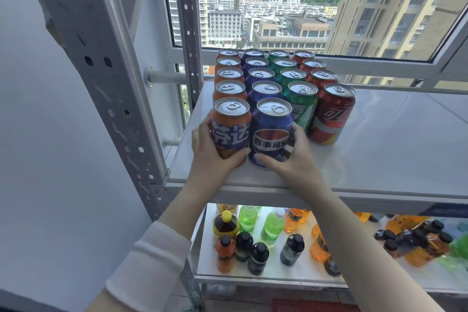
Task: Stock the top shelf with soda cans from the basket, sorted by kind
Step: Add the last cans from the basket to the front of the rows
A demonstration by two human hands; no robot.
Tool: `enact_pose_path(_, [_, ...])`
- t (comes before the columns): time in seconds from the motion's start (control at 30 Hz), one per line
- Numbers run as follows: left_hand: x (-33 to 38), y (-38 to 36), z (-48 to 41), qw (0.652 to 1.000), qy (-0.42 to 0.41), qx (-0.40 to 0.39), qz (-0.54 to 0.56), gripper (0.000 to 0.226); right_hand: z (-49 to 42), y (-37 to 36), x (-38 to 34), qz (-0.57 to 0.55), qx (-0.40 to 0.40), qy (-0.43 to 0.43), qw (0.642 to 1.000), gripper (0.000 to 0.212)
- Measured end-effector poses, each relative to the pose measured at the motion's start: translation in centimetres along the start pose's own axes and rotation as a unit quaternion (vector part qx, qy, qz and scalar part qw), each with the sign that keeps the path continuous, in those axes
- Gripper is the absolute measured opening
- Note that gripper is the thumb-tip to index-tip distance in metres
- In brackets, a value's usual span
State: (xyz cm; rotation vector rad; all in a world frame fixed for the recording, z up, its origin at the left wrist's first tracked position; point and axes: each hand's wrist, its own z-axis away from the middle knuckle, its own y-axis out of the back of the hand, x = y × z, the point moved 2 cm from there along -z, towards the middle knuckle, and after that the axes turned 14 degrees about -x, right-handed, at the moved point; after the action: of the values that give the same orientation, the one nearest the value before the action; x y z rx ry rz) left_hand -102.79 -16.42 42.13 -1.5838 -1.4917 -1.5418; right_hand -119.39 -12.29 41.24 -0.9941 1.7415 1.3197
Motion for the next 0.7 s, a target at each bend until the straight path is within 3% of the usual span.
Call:
enact_pose_path(0.13, [0.1,0.0,0.8,1.0,-0.004,-0.01,-0.012,0.093,1.4,0.1,-0.3,0.021,0.023,-0.002,1.0,0.09])
enact_pose_path(0.43, [0.8,-0.2,4.6,0.996,-0.047,-0.012,-0.081,0.072,7.3,-0.9,-1.2,0.187,0.128,0.039,0.973,0.07])
enact_pose_path(0.7, [1.0,0.1,11.8,0.977,-0.089,-0.012,-0.194,0.07,14.2,-3.3,-1.9,0.253,0.113,0.051,0.96,0.065])
